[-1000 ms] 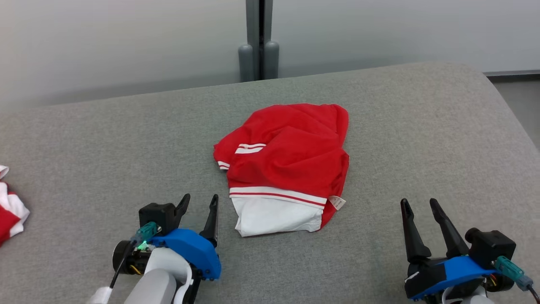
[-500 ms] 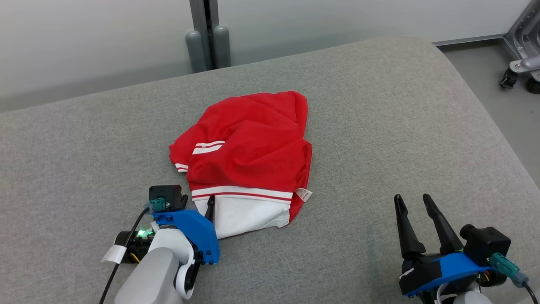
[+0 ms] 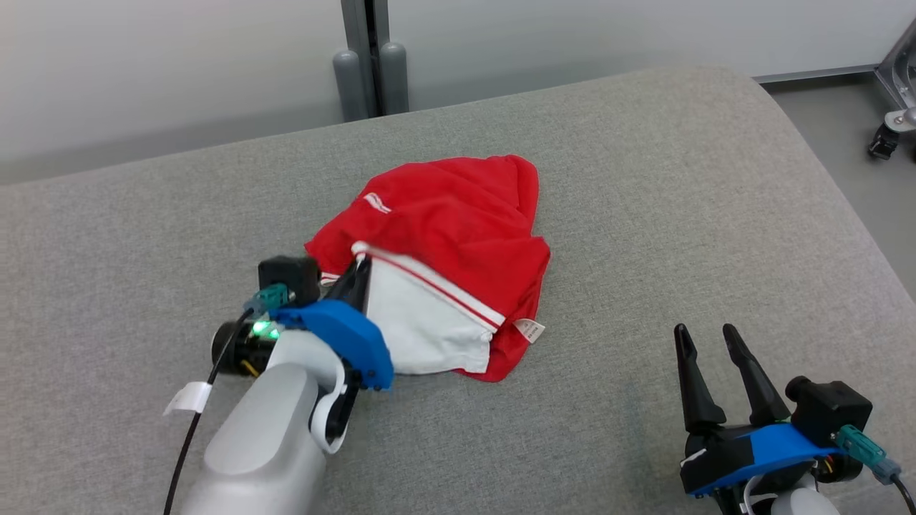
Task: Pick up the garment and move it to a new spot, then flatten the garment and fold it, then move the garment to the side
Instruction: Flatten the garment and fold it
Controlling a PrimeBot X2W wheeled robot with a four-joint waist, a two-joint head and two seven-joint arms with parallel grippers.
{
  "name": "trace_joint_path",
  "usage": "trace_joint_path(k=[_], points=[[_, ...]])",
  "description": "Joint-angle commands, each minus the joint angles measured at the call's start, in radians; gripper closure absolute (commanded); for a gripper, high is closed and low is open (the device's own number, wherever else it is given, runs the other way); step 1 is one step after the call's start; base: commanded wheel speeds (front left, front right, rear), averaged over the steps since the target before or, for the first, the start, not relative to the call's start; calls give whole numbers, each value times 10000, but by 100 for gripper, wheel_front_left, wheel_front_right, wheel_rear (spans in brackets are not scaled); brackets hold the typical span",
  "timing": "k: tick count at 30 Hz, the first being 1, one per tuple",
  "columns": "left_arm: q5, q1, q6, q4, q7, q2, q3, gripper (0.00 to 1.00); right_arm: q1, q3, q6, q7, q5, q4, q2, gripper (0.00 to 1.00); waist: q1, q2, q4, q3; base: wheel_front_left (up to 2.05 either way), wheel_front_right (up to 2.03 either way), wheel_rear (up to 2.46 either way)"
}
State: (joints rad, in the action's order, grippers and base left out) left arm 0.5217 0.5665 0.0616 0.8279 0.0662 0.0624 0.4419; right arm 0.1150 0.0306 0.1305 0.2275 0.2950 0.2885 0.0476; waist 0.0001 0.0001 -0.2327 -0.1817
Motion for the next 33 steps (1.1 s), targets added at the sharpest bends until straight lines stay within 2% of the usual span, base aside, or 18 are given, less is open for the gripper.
trace_joint_path(k=[1,6,10,14,18,25,29,33], points=[[9,278,88,-157,117,-58,95,100,65,-16,5,44,61,33,50,0,-1,-1,34,29,0,0,0],[548,1117,453,-1387,438,-113,641,100,115,-11,5,46,58,111,50,0,-1,-1,178,196,0,0,0],[1350,2006,539,-2449,197,-111,1733,100,184,34,5,21,81,165,50,0,-1,-1,190,269,0,0,0],[2096,3186,307,-3124,252,-119,2703,100,282,188,5,18,124,226,49,0,-1,-1,56,282,0,0,0],[2874,4341,-167,-3506,851,-114,3330,100,300,401,5,65,232,292,52,0,-1,-1,-195,270,0,0,0],[3887,5827,-925,-3994,1936,-106,3591,100,282,308,5,146,197,359,47,0,-1,-1,-200,120,0,0,0],[3871,5486,-1282,-4049,1990,-102,3374,100,319,195,5,188,154,294,46,0,-1,-1,303,-39,0,0,0],[3562,4197,-1348,-3704,1996,-61,3103,100,317,105,5,153,74,265,49,0,-1,-1,1060,-102,0,0,0]])
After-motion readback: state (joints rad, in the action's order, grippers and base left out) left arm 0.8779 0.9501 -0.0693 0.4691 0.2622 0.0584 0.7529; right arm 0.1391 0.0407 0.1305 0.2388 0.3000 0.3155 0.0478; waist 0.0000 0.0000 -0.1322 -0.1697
